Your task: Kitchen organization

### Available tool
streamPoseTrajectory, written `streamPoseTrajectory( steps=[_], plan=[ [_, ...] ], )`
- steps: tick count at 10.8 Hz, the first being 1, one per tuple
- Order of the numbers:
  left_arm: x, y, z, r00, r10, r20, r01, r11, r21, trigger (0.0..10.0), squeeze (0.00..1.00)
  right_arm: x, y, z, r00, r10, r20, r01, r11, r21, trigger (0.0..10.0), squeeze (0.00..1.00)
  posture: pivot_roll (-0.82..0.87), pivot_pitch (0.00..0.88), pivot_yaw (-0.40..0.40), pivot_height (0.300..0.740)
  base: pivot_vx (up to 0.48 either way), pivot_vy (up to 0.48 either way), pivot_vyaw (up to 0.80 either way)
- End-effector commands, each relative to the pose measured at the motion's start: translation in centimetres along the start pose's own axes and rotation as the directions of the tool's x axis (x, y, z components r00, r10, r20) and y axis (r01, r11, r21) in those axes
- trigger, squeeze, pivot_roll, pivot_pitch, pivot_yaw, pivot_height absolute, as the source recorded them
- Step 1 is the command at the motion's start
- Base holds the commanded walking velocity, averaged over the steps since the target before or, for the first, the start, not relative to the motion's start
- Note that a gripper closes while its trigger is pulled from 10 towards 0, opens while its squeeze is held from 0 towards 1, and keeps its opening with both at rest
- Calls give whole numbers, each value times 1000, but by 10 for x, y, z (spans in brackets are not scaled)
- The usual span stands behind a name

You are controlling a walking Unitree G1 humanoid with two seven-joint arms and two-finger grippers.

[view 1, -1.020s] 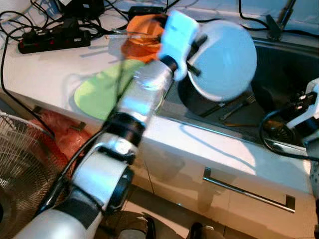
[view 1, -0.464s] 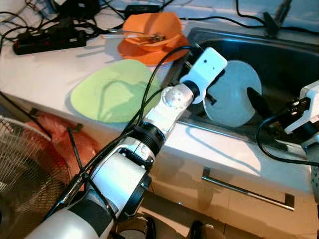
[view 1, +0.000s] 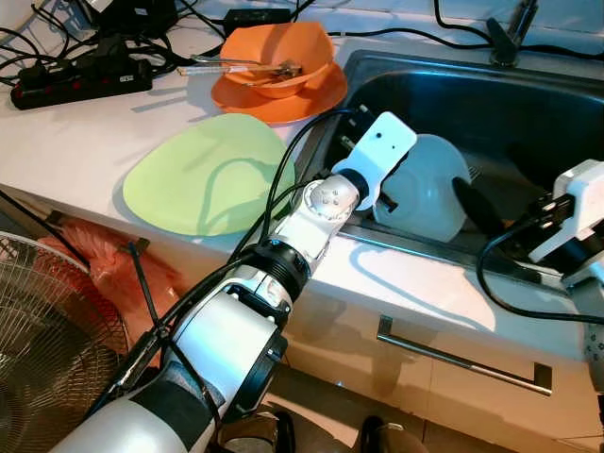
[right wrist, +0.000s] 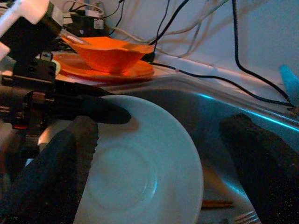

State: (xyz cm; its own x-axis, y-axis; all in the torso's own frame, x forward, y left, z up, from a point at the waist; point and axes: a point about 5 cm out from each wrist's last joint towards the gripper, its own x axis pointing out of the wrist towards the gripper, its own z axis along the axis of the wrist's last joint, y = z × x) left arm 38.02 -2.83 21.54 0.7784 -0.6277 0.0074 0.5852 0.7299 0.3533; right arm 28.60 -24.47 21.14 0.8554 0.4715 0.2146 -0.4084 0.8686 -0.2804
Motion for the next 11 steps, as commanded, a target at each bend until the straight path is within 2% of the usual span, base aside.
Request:
streamPoseTrajectory(
  steps=[1, 4, 6, 7, 9, 11],
  plan=[
    [0, -10, -4, 1000, -13, -3, 12, 1000, -17, 10000, 553, 0, 5, 0, 1000, 30, -6, -30, 1000, 7, 10000, 0, -3, 200, 100, 740, 0, 0, 0],
    [0, -9, -7, 1000, -3, -13, 3, 1000, -27, 10000, 525, 2, 10, -1, 998, 63, -8, -63, 998, 19, 10000, 0, -1, 200, 94, 740, 0, 0, 0],
    [-1, -8, -9, 1000, 1, -25, -2, 1000, -28, 10000, 651, 3, 13, -2, 996, 85, -6, -85, 996, 26, 10000, 0, 1, 202, 91, 740, 0, 0, 0],
    [-1, -6, -9, 1000, 11, -28, -11, 1000, -26, 10000, 35, 5, 15, -1, 995, 97, -2, -97, 995, 30, 10000, 0, 2, 202, 89, 740, 0, 0, 0],
    [-2, -1, -7, 1000, 25, -12, -26, 999, -26, 10000, 0, 9, 17, -1, 994, 109, 6, -109, 993, 34, 10000, 0, 5, 196, 87, 740, 0, 0, 0],
    [-4, 15, 2, 996, 76, 44, -76, 997, -5, 10000, 0, 13, 21, 1, 992, 123, 31, -125, 991, 46, 10000, 0, 11, 188, 86, 740, 0, 0, 0]
  ],
)
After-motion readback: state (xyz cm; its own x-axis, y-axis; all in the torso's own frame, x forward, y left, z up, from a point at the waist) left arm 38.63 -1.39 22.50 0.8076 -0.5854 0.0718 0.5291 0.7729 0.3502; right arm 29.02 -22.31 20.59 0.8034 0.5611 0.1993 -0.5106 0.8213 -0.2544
